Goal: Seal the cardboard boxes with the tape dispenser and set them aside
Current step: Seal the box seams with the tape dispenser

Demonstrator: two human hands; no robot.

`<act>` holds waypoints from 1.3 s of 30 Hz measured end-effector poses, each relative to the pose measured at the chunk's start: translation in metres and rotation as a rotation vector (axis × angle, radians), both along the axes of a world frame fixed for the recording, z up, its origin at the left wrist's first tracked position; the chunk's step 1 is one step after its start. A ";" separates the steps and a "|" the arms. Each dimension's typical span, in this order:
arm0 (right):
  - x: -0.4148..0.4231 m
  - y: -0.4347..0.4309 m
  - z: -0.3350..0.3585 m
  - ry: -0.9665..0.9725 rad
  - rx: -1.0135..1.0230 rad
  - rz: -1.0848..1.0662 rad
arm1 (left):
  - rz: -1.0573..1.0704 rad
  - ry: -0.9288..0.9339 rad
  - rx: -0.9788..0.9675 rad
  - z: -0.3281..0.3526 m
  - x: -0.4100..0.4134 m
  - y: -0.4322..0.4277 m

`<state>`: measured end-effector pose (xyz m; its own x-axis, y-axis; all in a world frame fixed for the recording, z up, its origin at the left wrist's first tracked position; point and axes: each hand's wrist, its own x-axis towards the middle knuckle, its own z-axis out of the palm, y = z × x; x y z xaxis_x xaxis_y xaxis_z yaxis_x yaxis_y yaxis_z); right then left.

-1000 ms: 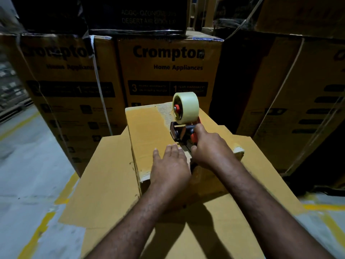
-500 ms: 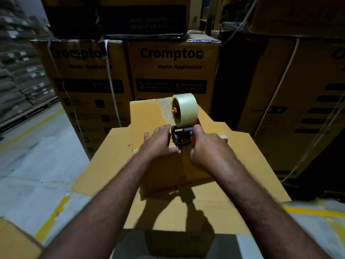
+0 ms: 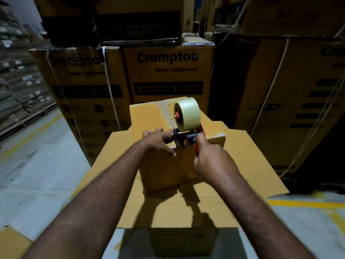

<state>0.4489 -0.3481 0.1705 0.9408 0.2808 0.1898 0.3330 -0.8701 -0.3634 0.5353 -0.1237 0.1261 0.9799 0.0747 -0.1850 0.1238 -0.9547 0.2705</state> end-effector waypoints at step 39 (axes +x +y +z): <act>-0.062 -0.026 -0.095 -0.065 0.120 -0.126 | -0.427 -0.125 0.047 -0.009 -0.001 -0.009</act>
<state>0.3869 -0.3743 0.0754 0.9518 0.1332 0.2761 0.2501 -0.8581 -0.4484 0.5344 -0.1323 0.1171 0.9392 -0.3363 -0.0689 -0.3155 -0.9247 0.2130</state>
